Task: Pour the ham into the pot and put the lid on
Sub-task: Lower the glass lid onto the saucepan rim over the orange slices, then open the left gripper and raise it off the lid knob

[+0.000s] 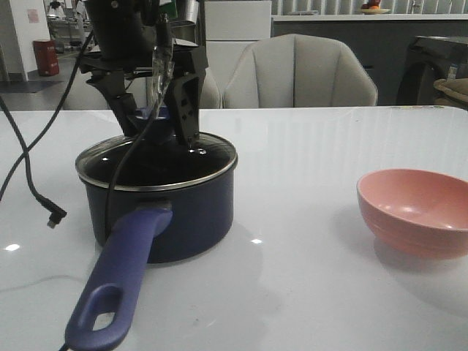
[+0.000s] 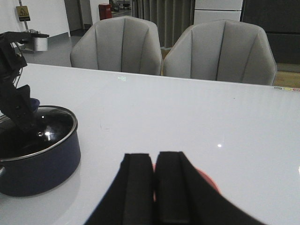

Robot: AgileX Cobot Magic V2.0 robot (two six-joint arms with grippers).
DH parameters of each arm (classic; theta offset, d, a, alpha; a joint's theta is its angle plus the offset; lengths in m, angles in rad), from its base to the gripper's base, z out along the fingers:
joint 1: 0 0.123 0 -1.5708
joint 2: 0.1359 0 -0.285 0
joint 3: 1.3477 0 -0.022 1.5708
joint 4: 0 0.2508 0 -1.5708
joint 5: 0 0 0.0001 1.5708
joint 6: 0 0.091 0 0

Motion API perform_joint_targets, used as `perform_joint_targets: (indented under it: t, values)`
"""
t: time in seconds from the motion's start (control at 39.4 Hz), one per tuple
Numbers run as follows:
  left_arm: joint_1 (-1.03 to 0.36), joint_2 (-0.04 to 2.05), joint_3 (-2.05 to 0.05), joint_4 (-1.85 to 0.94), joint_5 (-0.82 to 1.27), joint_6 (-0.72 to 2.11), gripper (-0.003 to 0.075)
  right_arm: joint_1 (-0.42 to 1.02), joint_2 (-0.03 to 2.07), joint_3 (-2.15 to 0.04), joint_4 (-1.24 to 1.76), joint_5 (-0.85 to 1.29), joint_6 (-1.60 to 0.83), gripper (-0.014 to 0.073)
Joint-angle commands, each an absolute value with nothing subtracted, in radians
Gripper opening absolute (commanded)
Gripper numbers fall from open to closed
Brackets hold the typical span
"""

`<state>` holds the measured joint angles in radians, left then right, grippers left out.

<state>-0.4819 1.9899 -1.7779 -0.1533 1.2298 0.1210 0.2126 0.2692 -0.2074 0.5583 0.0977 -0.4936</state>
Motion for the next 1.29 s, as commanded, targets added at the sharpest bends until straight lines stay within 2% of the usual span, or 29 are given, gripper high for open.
perform_joint_targets:
  t: [0.0,0.48,0.91,1.04,1.27]
  values:
    - [-0.484,1.929,-1.806,-0.178,1.288,0.115,0.0671,0.211,0.276,-0.237,0.567,0.036,-0.501,0.0151]
    - [-0.484,1.877,-1.904,-0.078,1.288,0.115,0.0683,0.211,0.276,-0.237,0.567,0.036,-0.501,0.0151]
    - [-0.455,1.677,-1.910,0.029,1.287,0.072,0.0682,0.211,0.276,-0.237,0.567,0.036,-0.501,0.0151]
    - [-0.443,1.596,-1.852,0.048,1.287,0.072,0.0682,0.211,0.276,-0.237,0.567,0.036,-0.501,0.0151]
    - [-0.378,1.425,-1.600,0.084,1.236,0.072,0.0682,0.211,0.276,-0.237,0.567,0.036,-0.501,0.0151]
